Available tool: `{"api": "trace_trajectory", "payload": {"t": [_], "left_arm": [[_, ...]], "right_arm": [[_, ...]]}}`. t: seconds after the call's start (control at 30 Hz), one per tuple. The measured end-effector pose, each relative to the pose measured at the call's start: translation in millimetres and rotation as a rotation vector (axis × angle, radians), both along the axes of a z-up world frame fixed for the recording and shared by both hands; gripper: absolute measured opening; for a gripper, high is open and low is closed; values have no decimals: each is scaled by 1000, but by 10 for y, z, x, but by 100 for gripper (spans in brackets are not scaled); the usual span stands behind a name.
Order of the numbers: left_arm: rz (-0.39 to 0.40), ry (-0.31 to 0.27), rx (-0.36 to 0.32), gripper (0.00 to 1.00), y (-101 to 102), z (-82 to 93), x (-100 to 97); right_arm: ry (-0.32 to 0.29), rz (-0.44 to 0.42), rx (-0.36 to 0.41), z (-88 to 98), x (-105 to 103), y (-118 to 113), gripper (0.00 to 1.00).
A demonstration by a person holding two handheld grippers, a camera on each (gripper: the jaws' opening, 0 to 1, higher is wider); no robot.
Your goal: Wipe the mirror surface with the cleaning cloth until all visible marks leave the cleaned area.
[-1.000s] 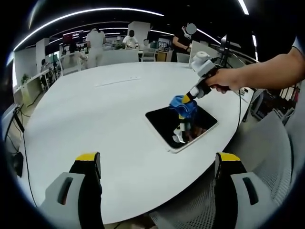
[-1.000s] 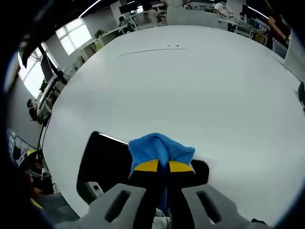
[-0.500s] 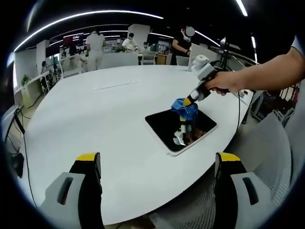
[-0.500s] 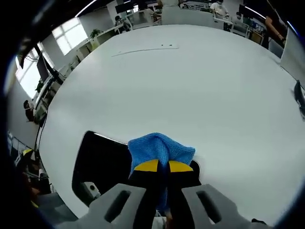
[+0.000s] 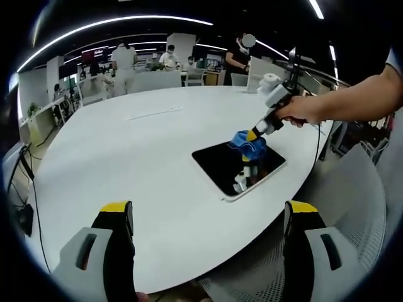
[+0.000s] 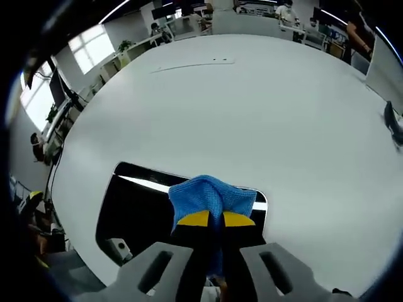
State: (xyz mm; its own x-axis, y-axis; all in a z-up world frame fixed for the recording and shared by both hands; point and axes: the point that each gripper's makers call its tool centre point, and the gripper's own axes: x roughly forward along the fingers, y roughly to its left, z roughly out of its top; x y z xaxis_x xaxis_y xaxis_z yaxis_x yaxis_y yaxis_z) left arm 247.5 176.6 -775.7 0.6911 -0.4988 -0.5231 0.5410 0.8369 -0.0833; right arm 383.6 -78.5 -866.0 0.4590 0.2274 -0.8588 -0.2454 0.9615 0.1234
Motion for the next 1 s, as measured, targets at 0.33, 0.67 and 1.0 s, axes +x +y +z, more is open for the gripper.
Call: {"api": "trace_trajectory", "payload": {"t": [0.33,0.67,1.0], "left_arm": [[-17,-14,-5,99,-99,-2,-29],[-29,-21,19,99,-110,-14,-13],[-22,-18,4,99,-126,0,23]], "right_arm": [[-15,7,7,0,-299,-14,0],[-11,18,39,-5,-569,12,0],[-12,24,56,-2,-754,26,0]]}}
